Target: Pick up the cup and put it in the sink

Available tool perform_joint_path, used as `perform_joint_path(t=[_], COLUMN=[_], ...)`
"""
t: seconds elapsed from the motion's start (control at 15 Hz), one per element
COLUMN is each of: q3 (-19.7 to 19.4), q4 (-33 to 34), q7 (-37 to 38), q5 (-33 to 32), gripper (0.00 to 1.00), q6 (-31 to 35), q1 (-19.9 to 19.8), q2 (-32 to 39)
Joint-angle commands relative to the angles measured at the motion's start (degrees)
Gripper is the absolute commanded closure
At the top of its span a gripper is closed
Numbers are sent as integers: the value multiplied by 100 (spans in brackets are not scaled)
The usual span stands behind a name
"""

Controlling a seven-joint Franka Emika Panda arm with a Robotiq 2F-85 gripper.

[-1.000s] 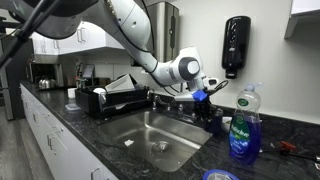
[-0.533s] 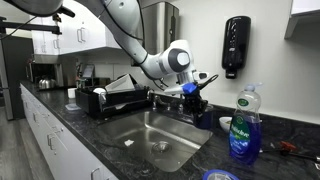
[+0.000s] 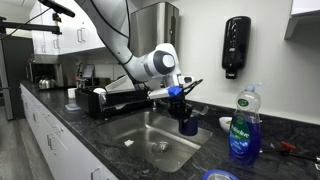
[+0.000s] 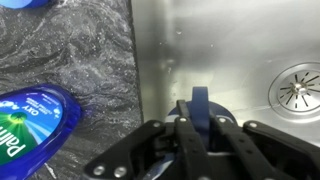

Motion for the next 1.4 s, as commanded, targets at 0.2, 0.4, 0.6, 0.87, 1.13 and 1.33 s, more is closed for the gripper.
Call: perform_joint_path(t=[0.2,0.4,0.6,0.87,1.13,1.33], q3=[56,120,205,203,164,146], q4=[-1095,-1083,-957,-765,-384,2], q7=[-60,-178,-323,-431,-428,-399], q5=[-301,-244,-228,-283,-301,-283], gripper=[96,96,96,96,96,96], q6=[749,898,938,1021,981,956], q1=[203,225,217,286,363,413], q2=[-416,-228,-34,262,636,952])
